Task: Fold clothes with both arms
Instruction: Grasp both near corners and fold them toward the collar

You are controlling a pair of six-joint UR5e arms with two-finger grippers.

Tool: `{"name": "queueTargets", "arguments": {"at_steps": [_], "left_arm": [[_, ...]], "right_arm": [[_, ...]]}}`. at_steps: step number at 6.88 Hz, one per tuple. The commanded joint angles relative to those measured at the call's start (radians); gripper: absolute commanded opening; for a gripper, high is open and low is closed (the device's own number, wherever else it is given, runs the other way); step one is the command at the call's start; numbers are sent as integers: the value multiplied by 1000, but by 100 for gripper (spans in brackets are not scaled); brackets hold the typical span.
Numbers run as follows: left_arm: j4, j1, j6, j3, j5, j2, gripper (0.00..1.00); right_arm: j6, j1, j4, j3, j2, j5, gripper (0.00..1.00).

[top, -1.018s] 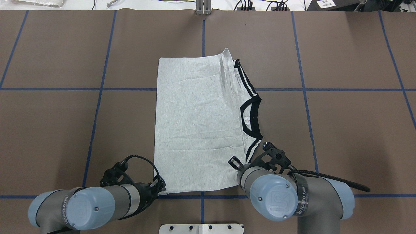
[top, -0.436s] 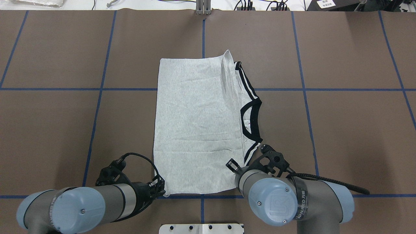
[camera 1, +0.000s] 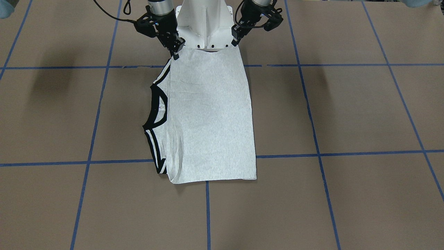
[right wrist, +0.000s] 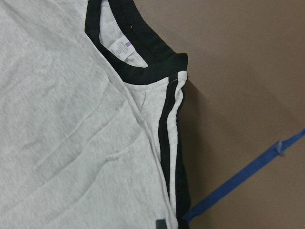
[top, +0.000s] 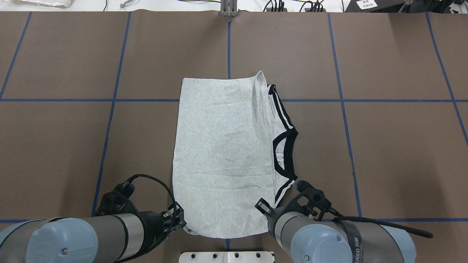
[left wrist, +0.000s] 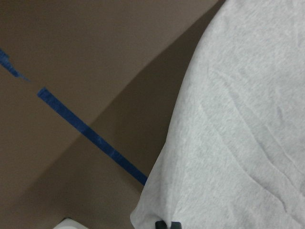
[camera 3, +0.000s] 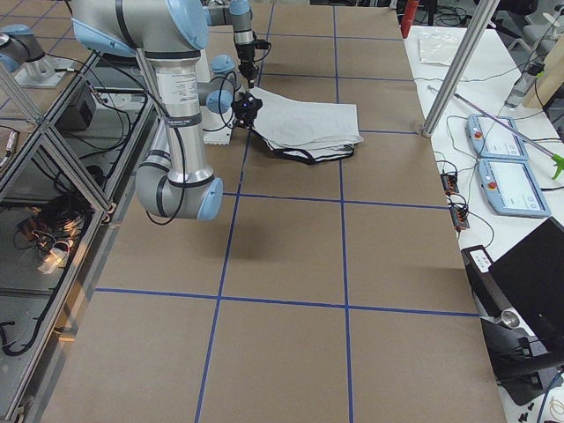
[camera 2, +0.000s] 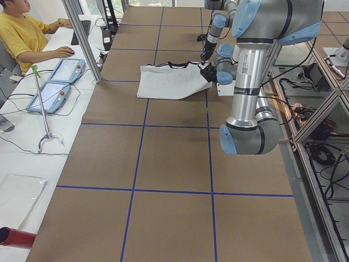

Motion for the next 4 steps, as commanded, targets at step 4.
{"name": "queueTargets", "arguments": {"at_steps": [4], "left_arm": [[94, -204, 207, 0, -14, -142, 0]], "right_arm": [[33, 237, 11, 37, 67, 188, 0]]}}
